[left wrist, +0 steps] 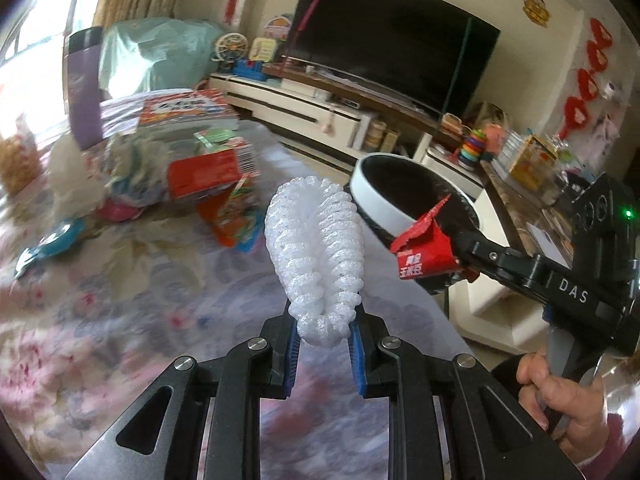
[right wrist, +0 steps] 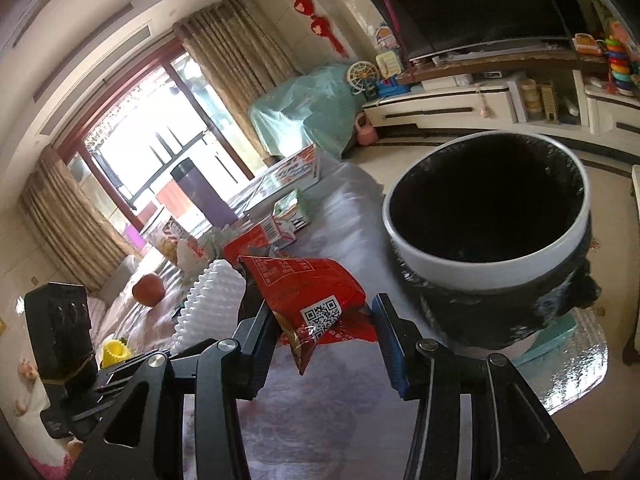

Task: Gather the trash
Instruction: 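Carry the white bowl and red wrapper over the bin with both tools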

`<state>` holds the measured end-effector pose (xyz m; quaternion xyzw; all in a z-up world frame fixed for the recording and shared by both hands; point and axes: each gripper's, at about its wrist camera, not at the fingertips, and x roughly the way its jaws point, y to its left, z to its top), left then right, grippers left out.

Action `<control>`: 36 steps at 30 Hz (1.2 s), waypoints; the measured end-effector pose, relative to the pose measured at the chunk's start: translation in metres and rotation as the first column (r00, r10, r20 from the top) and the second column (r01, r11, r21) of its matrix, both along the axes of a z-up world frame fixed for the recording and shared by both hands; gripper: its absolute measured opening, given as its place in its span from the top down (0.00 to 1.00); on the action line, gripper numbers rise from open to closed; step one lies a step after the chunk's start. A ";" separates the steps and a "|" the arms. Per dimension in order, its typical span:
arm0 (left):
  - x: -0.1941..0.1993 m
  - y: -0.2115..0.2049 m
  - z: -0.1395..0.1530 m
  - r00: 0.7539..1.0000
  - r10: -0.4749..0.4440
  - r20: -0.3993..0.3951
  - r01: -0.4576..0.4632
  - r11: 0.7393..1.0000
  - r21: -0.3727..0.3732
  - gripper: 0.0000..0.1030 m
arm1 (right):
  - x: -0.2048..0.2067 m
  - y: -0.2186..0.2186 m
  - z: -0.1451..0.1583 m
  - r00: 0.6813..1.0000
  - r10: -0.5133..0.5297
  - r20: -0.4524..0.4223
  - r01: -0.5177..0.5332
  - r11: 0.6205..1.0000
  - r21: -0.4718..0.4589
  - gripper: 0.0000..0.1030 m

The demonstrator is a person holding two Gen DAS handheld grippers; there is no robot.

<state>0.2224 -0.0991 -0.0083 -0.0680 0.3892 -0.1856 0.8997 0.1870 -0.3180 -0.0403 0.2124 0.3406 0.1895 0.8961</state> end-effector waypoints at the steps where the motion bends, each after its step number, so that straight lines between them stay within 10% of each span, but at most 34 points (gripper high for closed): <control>1: 0.003 -0.004 0.001 1.000 -0.007 0.003 0.007 1.000 0.003 0.81 | 0.000 -0.003 0.000 1.000 -0.006 0.001 0.006 1.000 0.002 0.54; 36: 0.124 -0.115 0.004 0.982 -0.189 -0.013 0.189 0.979 0.073 0.80 | 0.055 -0.103 0.001 0.988 -0.145 -0.048 0.140 0.986 -0.093 0.53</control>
